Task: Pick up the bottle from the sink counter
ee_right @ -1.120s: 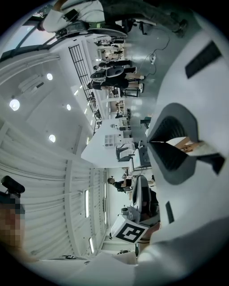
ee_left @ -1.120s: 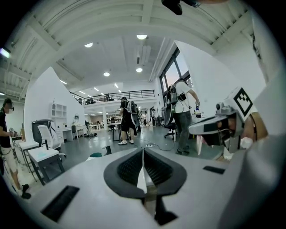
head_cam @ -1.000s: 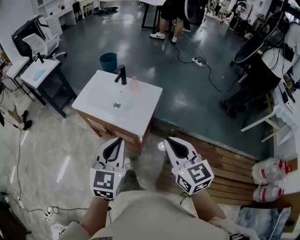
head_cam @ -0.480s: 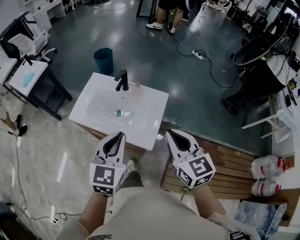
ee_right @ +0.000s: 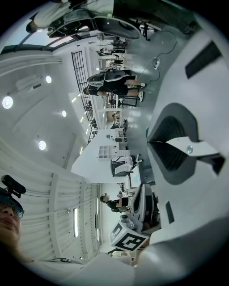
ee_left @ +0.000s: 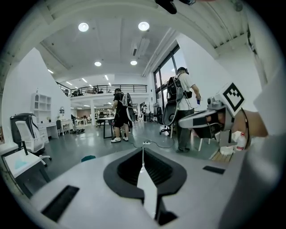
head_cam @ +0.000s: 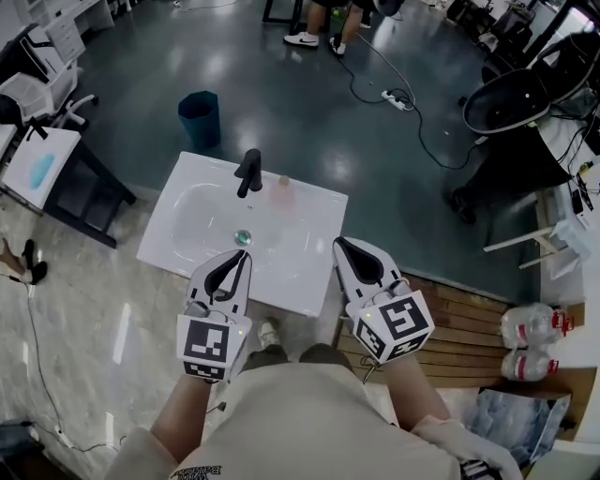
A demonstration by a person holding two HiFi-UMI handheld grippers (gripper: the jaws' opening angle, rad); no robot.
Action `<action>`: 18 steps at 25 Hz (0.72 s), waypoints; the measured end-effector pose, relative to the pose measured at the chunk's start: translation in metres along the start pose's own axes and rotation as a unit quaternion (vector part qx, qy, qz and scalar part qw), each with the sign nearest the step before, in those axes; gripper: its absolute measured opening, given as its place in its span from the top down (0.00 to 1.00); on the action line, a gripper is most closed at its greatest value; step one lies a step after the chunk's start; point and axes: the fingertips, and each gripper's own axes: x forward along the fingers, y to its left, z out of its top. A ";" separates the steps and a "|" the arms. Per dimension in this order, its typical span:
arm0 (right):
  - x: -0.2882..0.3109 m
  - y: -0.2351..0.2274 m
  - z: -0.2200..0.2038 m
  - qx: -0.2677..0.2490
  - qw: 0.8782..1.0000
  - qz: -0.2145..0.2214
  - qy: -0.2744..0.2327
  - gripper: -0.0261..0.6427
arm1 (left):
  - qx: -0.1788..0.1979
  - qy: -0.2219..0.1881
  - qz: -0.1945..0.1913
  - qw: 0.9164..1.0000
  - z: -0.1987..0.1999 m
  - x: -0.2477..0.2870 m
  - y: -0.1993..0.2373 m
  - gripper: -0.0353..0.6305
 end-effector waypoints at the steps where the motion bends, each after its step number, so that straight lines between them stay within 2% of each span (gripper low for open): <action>1: 0.004 -0.002 0.001 0.000 1.000 0.000 0.001 0.97 | -0.001 0.000 0.000 1.000 0.001 0.004 0.003 0.93; 8: 0.020 -0.022 -0.005 0.006 1.000 0.004 0.013 0.97 | -0.006 0.006 0.004 1.000 0.002 0.028 0.011 0.93; 18: 0.035 -0.065 -0.016 0.013 0.999 0.033 0.023 0.97 | -0.015 0.009 0.031 0.999 0.014 0.067 0.001 0.93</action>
